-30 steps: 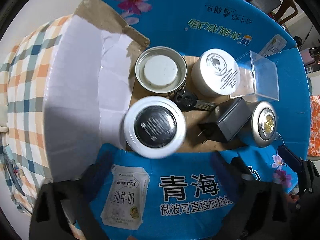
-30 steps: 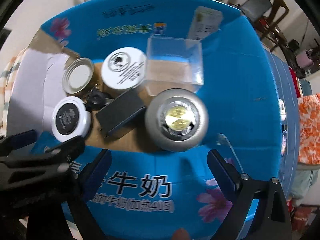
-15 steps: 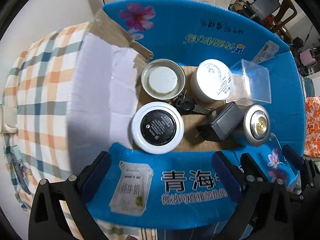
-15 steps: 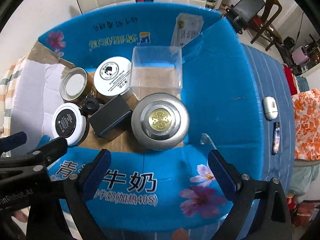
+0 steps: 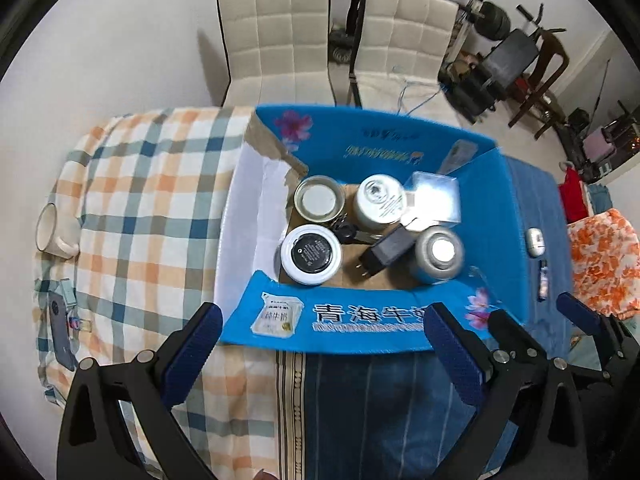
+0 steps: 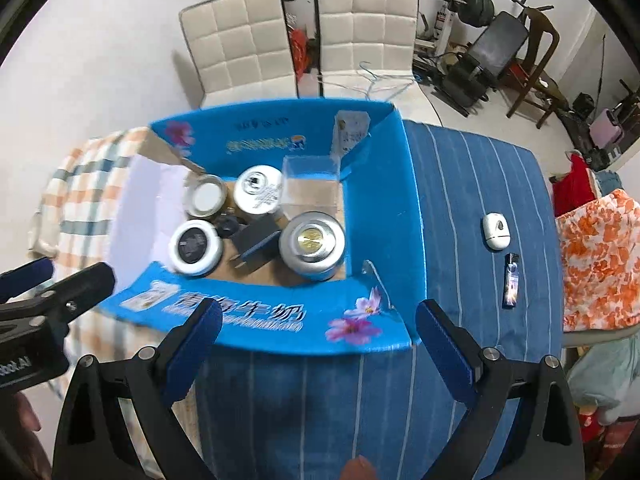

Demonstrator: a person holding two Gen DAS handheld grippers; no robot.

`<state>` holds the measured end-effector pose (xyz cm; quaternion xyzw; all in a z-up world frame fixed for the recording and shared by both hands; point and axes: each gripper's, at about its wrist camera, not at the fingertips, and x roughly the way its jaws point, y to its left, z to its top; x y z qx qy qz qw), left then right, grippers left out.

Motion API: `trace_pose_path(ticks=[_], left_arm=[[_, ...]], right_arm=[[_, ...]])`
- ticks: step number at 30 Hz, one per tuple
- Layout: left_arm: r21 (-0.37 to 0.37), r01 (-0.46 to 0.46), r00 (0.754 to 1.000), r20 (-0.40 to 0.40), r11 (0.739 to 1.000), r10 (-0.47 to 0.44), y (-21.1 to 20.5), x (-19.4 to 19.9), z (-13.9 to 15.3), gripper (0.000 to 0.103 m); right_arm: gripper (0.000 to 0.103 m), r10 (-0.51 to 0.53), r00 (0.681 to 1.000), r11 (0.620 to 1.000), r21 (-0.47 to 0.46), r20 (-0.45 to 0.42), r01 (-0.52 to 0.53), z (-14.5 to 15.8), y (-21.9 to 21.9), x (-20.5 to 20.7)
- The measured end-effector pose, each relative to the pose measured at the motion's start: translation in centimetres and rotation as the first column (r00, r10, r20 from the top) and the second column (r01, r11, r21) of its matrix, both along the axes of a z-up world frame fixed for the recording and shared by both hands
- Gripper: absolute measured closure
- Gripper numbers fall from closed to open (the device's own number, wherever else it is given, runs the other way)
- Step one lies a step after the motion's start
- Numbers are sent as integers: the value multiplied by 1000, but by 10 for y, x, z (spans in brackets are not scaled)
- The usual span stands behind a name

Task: Organize rigid objects
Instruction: 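Lift both tools out of the blue box toward the remaining items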

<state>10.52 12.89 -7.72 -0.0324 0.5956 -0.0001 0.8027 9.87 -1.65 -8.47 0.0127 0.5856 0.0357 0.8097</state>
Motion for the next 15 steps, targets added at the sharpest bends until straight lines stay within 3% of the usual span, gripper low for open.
trace_pose_path(ticks=[8, 15], left_arm=[[-9, 4, 996, 87, 1000, -3, -11, -29, 45, 0], [-3, 8, 991, 132, 1000, -8, -33, -44, 69, 0]], right_arm=[[4, 44, 996, 998, 49, 79, -48, 60, -6, -34], [4, 54, 993, 993, 99, 108, -65, 88, -29, -53]])
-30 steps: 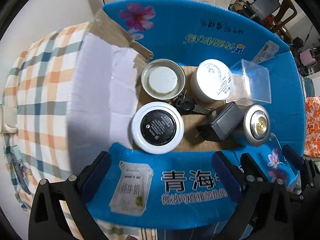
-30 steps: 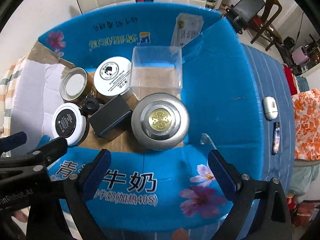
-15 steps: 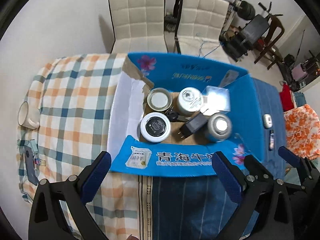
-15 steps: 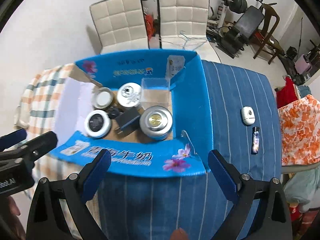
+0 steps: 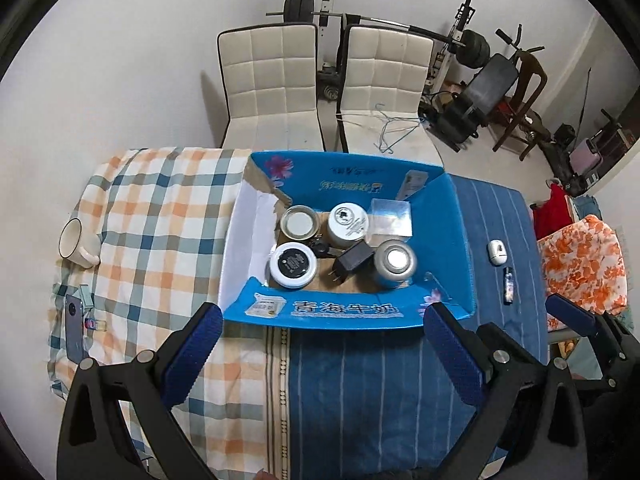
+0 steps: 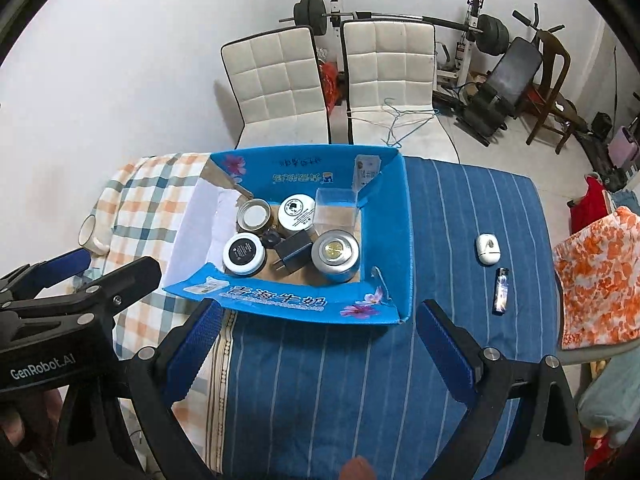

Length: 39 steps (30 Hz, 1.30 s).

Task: Organize rigid objects
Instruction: 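Lift both tools out of the blue box toward the remaining items, then grasp the white earbud case with the left tool while the right tool grasps the printed lighter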

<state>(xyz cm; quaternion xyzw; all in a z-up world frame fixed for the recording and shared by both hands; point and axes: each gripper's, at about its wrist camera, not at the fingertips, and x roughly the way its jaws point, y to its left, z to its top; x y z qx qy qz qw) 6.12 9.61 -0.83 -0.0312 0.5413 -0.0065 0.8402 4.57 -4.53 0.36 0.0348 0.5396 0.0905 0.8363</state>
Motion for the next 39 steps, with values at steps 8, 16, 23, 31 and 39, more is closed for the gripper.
trace_pose_path(ticks=[8, 16, 23, 31, 39], left_arm=[[0, 83, 996, -21, 997, -83, -71, 13, -10, 0], [6, 197, 975, -102, 980, -195, -184, 61, -73, 0], [127, 266, 952, -189, 956, -240, -265, 100, -153, 0], [412, 268, 961, -183, 871, -209, -302, 117, -199, 0], [358, 239, 965, -189, 903, -181, -298, 124, -184, 0]], right_arm=[[4, -118, 993, 993, -37, -29, 117, -17, -76, -1], [3, -345, 928, 937, -112, -140, 331, -93, -211, 18], [3, -431, 877, 902, -123, -212, 413, -194, -277, 58], [5, -427, 825, 901, -101, -371, 421, -297, -296, 94], [67, -417, 857, 908, -188, -302, 375, -298, -297, 91]])
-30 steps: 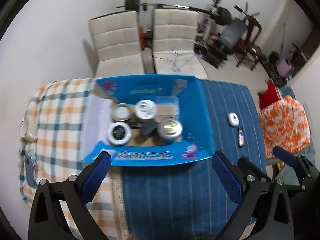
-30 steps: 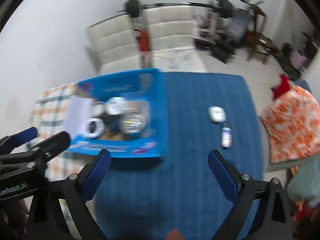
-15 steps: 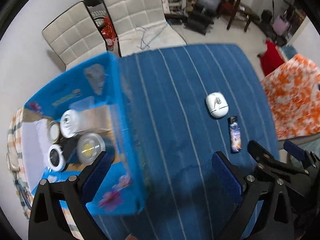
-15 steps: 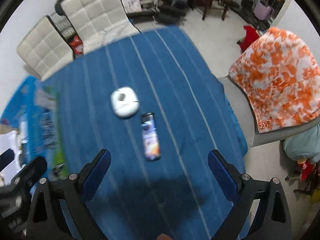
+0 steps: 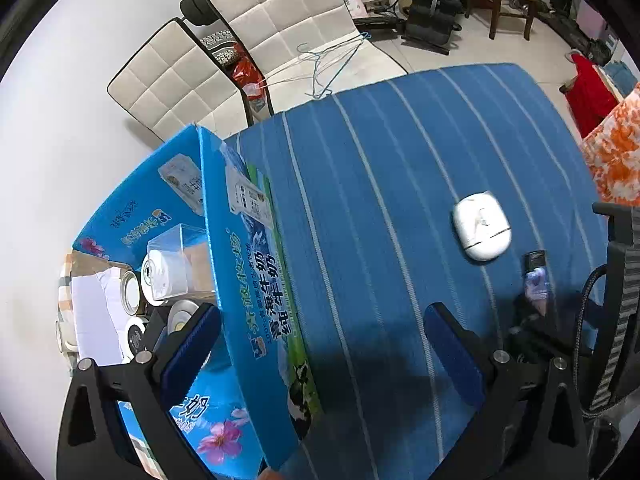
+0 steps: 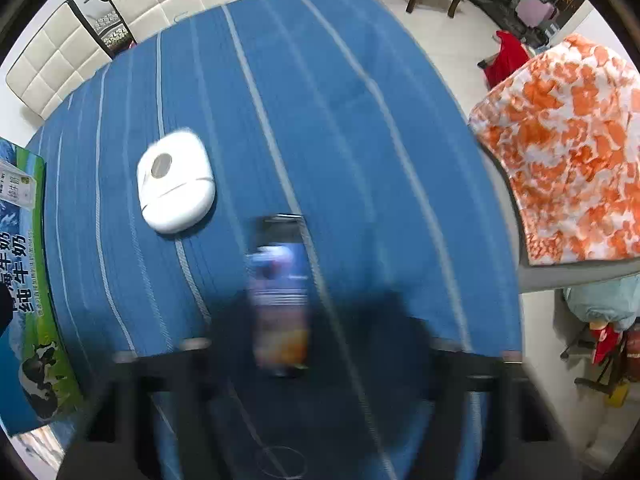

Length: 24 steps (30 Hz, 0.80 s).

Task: Organize rigid objects
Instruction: 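Grasp the white earbud case with the left tool while the right tool grasps the printed lighter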

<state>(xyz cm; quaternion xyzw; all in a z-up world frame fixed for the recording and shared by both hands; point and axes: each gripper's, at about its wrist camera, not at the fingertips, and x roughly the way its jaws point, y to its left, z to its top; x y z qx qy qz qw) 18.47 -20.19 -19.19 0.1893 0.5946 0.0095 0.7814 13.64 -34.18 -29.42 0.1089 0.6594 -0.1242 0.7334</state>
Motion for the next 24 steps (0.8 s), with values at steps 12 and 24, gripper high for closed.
trace_pose_path(ticks=[12, 24], left_arm=[[-264, -24, 981, -193, 964, -29, -57, 41, -35, 0], [-256, -15, 953, -296, 967, -64, -93, 65, -98, 28]], right_arm=[[76, -90, 996, 995, 50, -21, 91, 1, -77, -3], [76, -70, 997, 997, 21, -38, 71, 2, -94, 20]])
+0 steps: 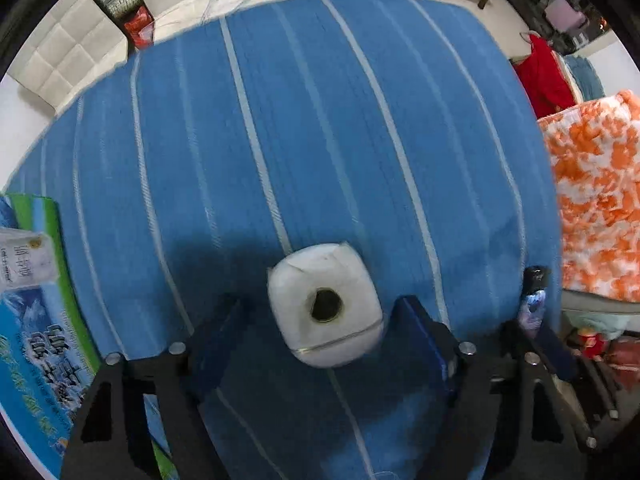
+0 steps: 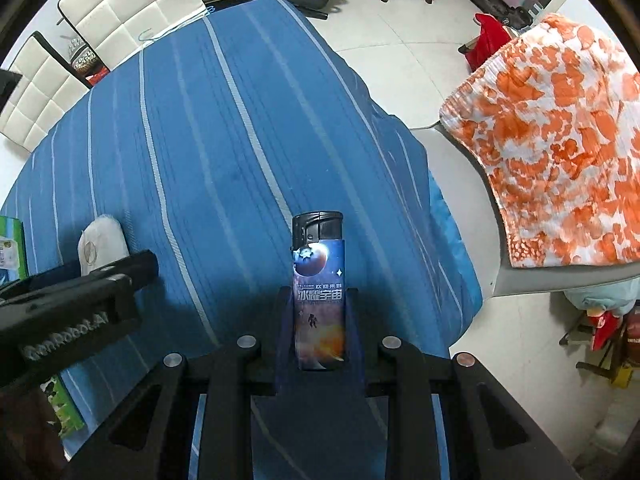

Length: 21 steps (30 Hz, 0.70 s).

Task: Organize rigid objects
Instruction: 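Grasp the white earbud case with the left tool while the right tool grasps the printed lighter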

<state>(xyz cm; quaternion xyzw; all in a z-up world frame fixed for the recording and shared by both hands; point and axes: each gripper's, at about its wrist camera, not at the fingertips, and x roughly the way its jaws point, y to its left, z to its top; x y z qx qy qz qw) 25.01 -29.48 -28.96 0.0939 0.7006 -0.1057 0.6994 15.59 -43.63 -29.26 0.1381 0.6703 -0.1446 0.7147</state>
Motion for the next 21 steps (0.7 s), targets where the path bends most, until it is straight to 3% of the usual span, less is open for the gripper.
trace_pose_path(ticks=[5, 7, 8, 21], left_arm=[[11, 16, 999, 35, 1000, -16, -5, -1, 0, 36], [8, 24, 998, 50, 1000, -25, -5, -2, 2, 52], [5, 28, 998, 59, 1000, -28, -5, -2, 4, 55], [-2, 56, 992, 115, 998, -56, 12, -15, 25, 55]], right_arm=[[76, 21, 1000, 1000, -18, -5, -21, 1, 4, 3], [76, 21, 1000, 1000, -19, -8, -21, 1, 4, 4], [76, 20, 1000, 1000, -20, -10, -21, 1, 3, 4], [76, 40, 999, 997, -61, 29, -39, 18, 18, -4]])
